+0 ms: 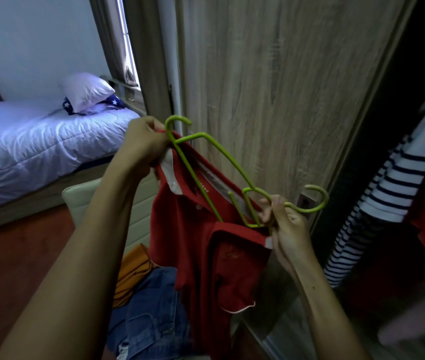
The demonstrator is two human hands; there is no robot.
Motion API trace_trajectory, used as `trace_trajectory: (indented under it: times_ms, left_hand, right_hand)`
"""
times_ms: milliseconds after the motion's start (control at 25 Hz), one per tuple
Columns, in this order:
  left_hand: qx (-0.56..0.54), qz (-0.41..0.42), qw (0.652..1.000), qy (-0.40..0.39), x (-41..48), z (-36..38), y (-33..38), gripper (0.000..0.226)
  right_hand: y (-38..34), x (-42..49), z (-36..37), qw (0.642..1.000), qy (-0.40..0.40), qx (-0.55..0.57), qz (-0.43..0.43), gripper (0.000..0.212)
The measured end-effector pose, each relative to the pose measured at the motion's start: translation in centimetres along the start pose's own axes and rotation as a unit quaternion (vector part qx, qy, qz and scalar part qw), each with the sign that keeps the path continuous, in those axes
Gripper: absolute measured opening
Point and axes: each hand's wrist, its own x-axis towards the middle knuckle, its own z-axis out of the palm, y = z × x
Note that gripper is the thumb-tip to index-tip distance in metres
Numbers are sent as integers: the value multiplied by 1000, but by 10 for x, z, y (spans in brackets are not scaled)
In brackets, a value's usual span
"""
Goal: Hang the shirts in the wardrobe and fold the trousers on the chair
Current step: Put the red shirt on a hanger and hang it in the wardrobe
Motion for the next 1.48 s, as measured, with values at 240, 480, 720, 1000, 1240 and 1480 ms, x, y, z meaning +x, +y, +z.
trace_trajectory:
  times_ms: [240,480,720,1000,1240,1480]
  left_hand:
    - [59,49,996,47,11,-20,9,21]
    - [239,151,959,35,-3,-2,13,8]
    - [285,175,941,-51,-35,31,0,16]
    - [182,256,946,-79,-34,-2,-42,32]
    - [234,336,905,-115,-37,17,-55,42]
    - [153,322,934,-7,-36,15,-70,28]
  right_hand:
    - [-31,-5,-9,942,-68,-320,-78,33]
    - [-59,9,17,926,-49,-341,-157,39]
    - [-77,24,40,926,-67,-355,-112,39]
    - [-78,23,26,927,-14,-353,-127,38]
    - [-63,17,30,933,-65,-330,-129,37]
    - [-61,22,-3,928,19,-371,-5,52]
